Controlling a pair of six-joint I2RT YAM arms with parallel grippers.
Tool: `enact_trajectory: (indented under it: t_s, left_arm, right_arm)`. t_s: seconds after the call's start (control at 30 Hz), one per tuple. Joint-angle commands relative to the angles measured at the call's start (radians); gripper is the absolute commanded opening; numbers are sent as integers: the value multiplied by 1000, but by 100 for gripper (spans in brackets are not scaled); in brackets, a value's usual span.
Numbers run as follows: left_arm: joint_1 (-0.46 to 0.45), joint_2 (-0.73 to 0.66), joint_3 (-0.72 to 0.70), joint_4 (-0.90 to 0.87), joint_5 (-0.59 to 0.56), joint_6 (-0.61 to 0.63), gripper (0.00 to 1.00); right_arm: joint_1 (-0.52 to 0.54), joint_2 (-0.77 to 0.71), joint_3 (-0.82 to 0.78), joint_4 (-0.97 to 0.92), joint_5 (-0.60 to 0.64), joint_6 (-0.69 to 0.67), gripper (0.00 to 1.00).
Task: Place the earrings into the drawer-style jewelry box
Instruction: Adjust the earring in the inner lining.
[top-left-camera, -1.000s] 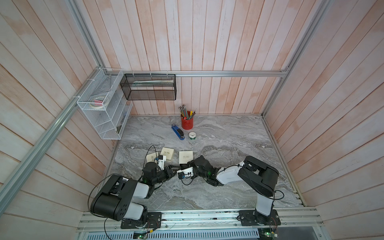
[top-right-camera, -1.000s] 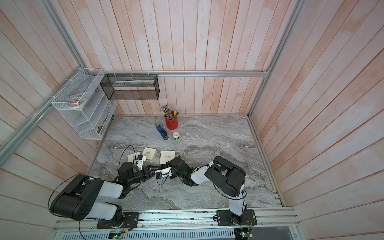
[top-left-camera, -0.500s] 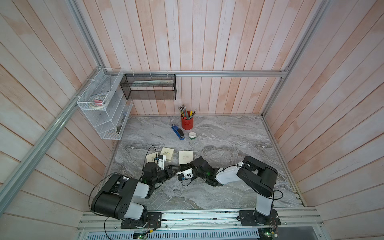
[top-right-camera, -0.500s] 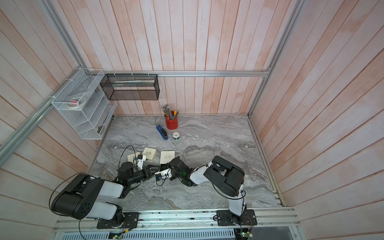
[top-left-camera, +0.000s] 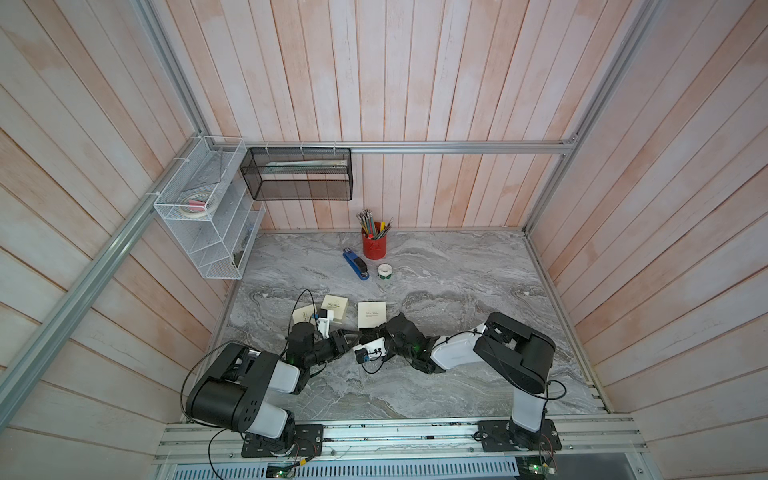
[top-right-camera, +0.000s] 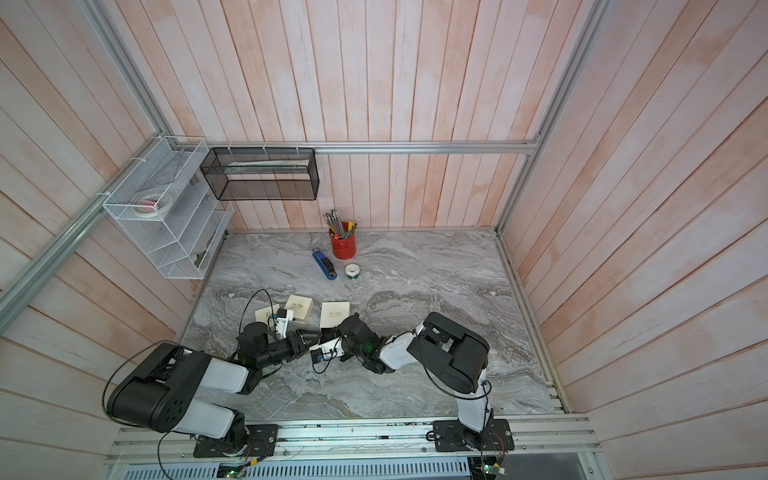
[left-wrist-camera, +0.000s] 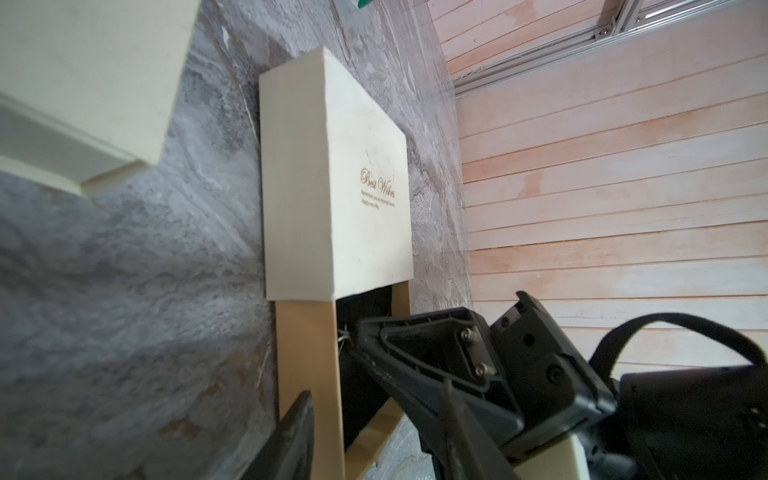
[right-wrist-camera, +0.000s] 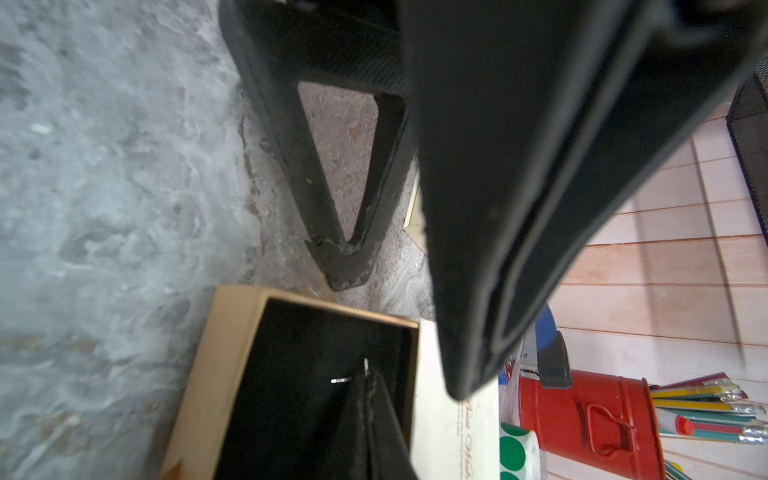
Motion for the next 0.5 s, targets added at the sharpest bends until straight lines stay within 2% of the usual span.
enact_trajectory:
  t_s: [0.0,0.27,0.47]
  left_arm:
    - [2,19,28,-22,7,24,45]
    - [2,56,58,-64,3,39,37]
    - [2,76,62,-76,0,47,36]
  right_arm:
    - [8,-3,-27,-30,-3,17,0]
    - [6,-19,-34,9,-19,68,0]
    - [-1,-42,-43,31,-16,88,0]
